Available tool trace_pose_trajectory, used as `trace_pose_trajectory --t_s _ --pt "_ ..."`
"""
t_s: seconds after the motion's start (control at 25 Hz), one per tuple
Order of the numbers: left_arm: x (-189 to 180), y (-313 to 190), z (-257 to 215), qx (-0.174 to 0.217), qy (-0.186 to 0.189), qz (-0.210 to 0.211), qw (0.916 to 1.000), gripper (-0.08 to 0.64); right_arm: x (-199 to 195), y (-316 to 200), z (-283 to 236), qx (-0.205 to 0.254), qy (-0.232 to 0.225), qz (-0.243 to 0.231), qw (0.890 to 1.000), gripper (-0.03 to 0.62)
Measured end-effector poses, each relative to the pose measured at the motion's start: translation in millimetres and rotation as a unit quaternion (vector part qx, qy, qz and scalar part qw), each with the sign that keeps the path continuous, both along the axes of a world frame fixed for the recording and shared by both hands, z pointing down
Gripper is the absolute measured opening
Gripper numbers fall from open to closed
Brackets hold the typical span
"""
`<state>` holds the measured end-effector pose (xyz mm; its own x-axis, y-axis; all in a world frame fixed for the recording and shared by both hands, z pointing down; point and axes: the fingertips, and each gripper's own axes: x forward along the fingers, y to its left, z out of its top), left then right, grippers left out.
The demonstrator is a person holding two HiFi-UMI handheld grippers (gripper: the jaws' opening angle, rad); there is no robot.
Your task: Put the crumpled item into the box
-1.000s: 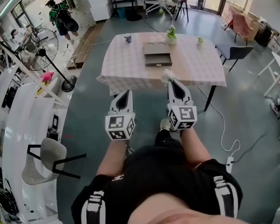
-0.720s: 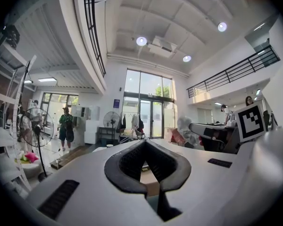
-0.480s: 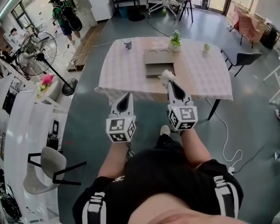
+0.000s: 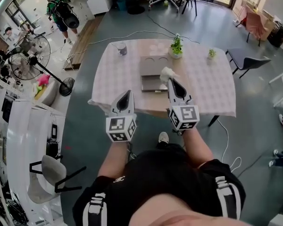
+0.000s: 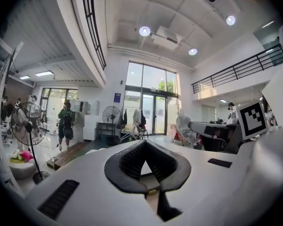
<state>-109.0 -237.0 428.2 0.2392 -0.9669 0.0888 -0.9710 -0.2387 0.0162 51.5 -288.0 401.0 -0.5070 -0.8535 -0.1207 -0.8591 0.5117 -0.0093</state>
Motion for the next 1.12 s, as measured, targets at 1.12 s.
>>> trace_pose_trajectory --t_s 1.12 --pt "-20.0 -168.3 -13.1 -0.005 -0.001 0.038 0.9993 -0.009 -31.2 -175.8 20.9 -0.052 0.039 0.013 0.998 0.017"
